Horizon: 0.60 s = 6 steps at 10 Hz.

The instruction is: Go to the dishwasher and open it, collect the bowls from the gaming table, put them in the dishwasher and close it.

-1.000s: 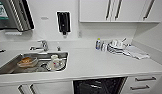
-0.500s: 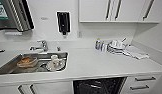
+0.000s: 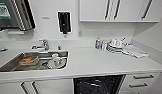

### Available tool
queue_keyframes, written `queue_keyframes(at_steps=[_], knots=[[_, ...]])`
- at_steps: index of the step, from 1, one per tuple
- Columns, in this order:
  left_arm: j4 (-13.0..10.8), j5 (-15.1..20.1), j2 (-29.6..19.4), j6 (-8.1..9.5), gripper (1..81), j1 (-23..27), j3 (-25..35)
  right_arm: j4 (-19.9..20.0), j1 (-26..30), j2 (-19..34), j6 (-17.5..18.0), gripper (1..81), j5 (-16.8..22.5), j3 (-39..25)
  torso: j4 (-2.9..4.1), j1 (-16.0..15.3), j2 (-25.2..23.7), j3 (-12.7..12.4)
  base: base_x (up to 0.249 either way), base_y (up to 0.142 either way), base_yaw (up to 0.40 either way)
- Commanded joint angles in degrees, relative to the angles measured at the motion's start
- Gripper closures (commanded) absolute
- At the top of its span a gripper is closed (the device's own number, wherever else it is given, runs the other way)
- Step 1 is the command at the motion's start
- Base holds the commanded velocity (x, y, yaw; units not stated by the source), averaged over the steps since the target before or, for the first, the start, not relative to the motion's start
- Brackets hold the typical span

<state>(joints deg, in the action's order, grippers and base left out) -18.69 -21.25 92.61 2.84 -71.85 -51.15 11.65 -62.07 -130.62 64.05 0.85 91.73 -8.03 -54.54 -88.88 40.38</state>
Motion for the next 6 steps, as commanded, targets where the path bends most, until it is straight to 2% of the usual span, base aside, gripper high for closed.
queue_keyframes(at_steps=[1, 6], knots=[[-1.35, 0.95, -2.60, -0.29, 1.0, 3.43, 1.32, 0.21, 1.90, 2.62, -0.33, 1.0, 7.41, -0.25, 0.00, 0.00, 0.00, 0.00, -0.124, 0.000, 0.000], [-1.35, 1.74, -2.07, -0.29, 1.0, 3.51, 1.23, 0.21, 1.90, 1.92, -0.33, 1.0, 7.41, -0.78, 0.00, -0.05, 0.00, 0.00, -0.137, 0.000, 0.000]])
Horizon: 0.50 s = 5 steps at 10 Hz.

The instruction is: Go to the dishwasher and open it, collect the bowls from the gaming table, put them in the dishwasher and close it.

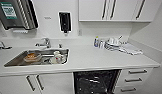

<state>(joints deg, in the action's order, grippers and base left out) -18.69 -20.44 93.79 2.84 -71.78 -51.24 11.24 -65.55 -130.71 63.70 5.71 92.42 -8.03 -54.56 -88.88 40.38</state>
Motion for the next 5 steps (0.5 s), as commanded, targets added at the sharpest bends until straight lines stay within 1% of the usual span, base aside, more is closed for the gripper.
queue_keyframes(at_steps=[1, 2, 3, 4, 5], knots=[[-1.35, 1.02, -2.73, -0.29, 1.0, 3.35, 0.96, 0.54, 5.29, 1.12, -0.06, 1.0, 2.64, -0.93, 0.00, 0.00, 0.00, 0.00, -0.143, 0.000, 0.000], [-1.35, 1.11, -2.29, -0.29, 1.0, 3.36, 0.61, 0.54, 5.73, 0.86, 0.02, 1.0, 2.64, -1.02, 0.00, 0.00, 0.00, 0.00, -0.144, 0.000, 0.000], [-0.92, 1.64, -1.68, -0.29, 1.0, 3.35, 0.09, -0.07, 6.60, 1.29, -0.50, 1.0, 2.99, -2.07, 0.00, 0.00, 0.00, 0.00, -0.078, 0.000, 0.000], [-0.74, 1.90, -0.88, -0.20, 1.0, 3.18, -0.71, -2.80, 7.40, 1.74, -3.14, 1.0, 3.17, -2.25, 0.00, 0.02, -0.02, -0.02, 0.000, 0.000, 0.000], [0.13, 2.07, 1.20, 1.00, 1.0, 1.61, -2.97, -7.28, 7.14, 2.00, -6.74, 1.0, 3.44, -1.81, 0.00, 0.06, -0.05, -0.02, 0.000, 0.000, 0.000]])
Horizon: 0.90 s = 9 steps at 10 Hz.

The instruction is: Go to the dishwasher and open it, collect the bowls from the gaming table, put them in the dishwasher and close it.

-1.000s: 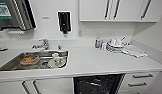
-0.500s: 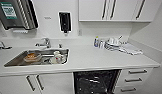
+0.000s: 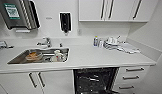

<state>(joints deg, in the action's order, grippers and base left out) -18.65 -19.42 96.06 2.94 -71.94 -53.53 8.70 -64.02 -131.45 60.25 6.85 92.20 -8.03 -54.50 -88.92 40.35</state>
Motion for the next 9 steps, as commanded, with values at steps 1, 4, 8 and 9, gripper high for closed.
queue_keyframes(at_steps=[1, 4, 8, 9], knots=[[3.14, 2.43, 1.39, 4.83, 1.0, -0.25, -4.07, -9.62, 4.05, 2.75, -6.34, 1.0, 2.38, 0.32, 0.00, 0.00, 0.00, 0.00, 0.000, 0.000, 0.000], [4.67, 4.04, 14.30, 9.71, 1.0, -8.43, -23.32, -23.34, -2.72, -0.92, -13.13, 1.0, 1.16, 8.04, 0.00, -0.02, 0.02, 0.00, 0.000, 0.000, 0.000], [4.76, 3.33, 29.78, 9.72, 1.0, -13.62, -42.32, -39.25, -10.89, -14.19, -14.19, 1.0, -5.88, 28.77, 0.00, -0.02, 0.02, 0.00, 0.000, 0.000, 0.000], [4.68, 3.34, 32.17, 9.72, 1.0, -14.33, -45.16, -41.92, -12.31, -16.23, -14.11, 1.0, -6.06, 31.70, 0.00, -0.02, 0.02, 0.00, 0.000, 0.000, 0.000]])
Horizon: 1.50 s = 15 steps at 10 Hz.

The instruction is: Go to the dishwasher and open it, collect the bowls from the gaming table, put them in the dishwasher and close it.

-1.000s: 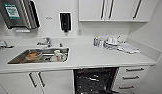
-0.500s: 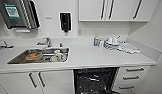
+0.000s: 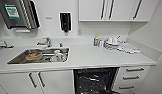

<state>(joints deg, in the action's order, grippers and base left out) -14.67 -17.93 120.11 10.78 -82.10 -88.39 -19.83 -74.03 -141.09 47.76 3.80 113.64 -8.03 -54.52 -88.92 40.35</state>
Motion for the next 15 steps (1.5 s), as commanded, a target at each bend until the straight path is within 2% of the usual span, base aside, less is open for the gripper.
queue_keyframes(at_steps=[1, 5, 7, 9, 12, 15], knots=[[0.69, 1.94, 11.12, 1.88, 1.0, -4.78, -14.17, -14.88, -3.35, -8.70, -1.71, 1.0, -3.01, 14.05, 0.00, 0.00, 0.02, 0.00, 0.000, 0.000, 0.000], [0.78, 1.94, 19.10, 1.97, 1.0, -6.71, -24.35, -19.09, -6.26, -15.90, -1.80, 1.0, -3.10, 26.24, 0.00, 0.00, 0.00, 0.00, 0.000, 0.000, 0.000], [0.78, 1.85, 22.54, 1.88, 1.0, -7.76, -28.24, -21.39, -7.23, -18.11, -1.80, 1.0, -4.59, 28.38, 0.00, 0.00, 0.00, 0.00, 0.000, 0.000, 0.000], [0.87, 1.76, 26.93, 2.05, 1.0, -8.64, -34.20, -22.17, -7.93, -20.29, -1.88, 1.0, -4.68, 31.17, 0.00, 0.00, 0.00, 0.00, 0.000, 0.000, 0.000], [1.92, 2.55, 29.14, 2.32, 1.0, -8.82, -35.97, -22.27, -8.90, -24.44, -2.32, 1.0, -4.68, 36.55, 0.00, 0.00, 0.00, -0.02, 0.000, 0.000, 0.000], [2.27, 3.95, 33.17, 2.40, 1.0, -8.82, -42.37, -22.96, -9.78, -26.46, -2.59, 1.0, -4.59, 40.24, 0.00, 0.00, -0.02, -0.02, 0.000, 0.000, 0.000]])
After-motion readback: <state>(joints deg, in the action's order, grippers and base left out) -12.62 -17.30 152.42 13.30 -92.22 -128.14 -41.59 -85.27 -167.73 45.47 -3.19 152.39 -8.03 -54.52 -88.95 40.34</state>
